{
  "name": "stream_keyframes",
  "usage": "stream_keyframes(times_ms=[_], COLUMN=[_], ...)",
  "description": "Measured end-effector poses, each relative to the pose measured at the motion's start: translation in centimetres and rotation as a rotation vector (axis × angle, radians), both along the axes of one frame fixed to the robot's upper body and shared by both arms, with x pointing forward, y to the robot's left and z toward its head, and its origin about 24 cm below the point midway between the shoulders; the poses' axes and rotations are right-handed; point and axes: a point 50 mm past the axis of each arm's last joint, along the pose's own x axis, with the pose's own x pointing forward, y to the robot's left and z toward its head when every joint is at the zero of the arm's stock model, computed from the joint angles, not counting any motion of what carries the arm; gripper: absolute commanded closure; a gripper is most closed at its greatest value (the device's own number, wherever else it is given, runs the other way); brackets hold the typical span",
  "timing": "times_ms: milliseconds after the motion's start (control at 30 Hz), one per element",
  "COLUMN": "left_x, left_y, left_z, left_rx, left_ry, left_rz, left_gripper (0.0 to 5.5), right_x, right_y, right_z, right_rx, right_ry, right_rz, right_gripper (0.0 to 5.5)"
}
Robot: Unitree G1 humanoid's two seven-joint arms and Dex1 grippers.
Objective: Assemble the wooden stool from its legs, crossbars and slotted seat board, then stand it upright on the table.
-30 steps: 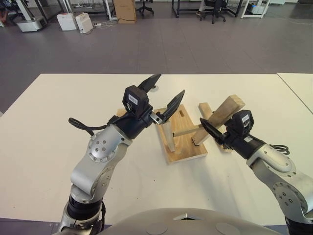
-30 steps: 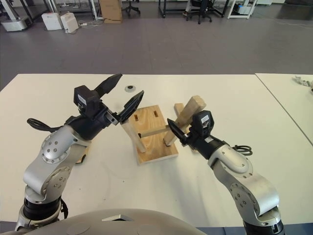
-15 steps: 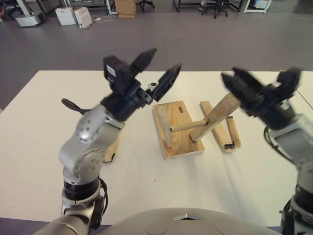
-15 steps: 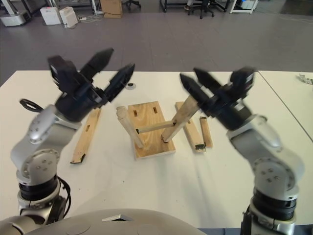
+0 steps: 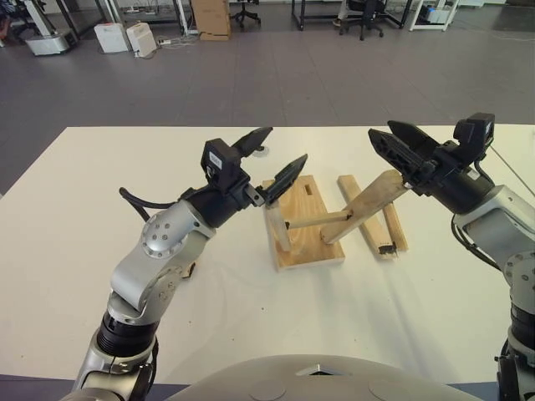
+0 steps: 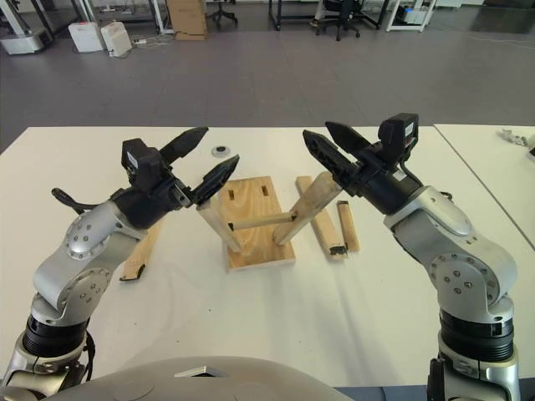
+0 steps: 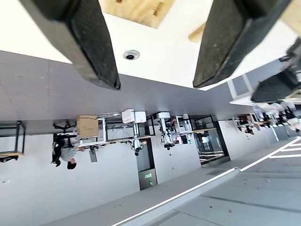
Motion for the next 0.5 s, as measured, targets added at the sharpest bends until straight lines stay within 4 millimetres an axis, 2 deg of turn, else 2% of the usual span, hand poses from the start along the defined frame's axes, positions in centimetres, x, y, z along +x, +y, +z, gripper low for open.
stream_keyframes(times_ms=[67,133,167,200,233,267,333,367,400,433,500], left_x=[0.8,1.0,1.0,1.1,1.5,1.8,1.9,1.6,0.9,-0.1,-2.3], left_y=[0.9,2.3,3.2,5.0,7.4,9.7,12.5,13.8,14.5,15.0,14.1], left_z=[0.8,3.9,4.8,5.6,5.7,5.3,2.5,-0.2,-2.6,-5.0,-7.6], left_rx=[-0.056,-0.223,-0.3,-0.377,-0.413,-0.395,-0.213,-0.081,0.094,0.28,0.494], left_ry=[0.04,0.006,0.005,0.01,0.027,0.043,0.142,0.253,0.346,0.438,0.532], left_rz=[0.019,-0.004,-0.016,-0.006,0.055,0.128,0.232,0.279,0.306,0.296,0.163], left_gripper=[1.57,1.57,1.57,1.57,1.57,1.57,1.57,1.57,1.57,1.57,1.57], right_x=[-0.2,0.9,1.7,2.9,3.9,4.7,4.6,3.4,2.3,1.0,-0.7], right_y=[-0.2,-1.7,-2.4,-3.5,-4.3,-4.2,-2.5,-1.2,0.2,2.4,6.1], right_z=[0.4,1.8,2.1,1.8,0.8,-0.9,-5.2,-8.4,-10.1,-10.8,-11.3], right_rx=[0.078,0.172,0.194,0.187,0.146,0.051,-0.123,-0.172,-0.185,-0.171,-0.178], right_ry=[0.023,-0.002,-0.004,0.01,0.046,0.09,0.211,0.314,0.364,0.376,0.366], right_rz=[0.053,0.037,0.011,-0.041,-0.089,-0.096,0.013,0.1,0.155,0.246,0.336], right_gripper=[2.63,2.63,2.63,2.63,2.63,2.63,2.63,2.63,2.63,2.63,2.63])
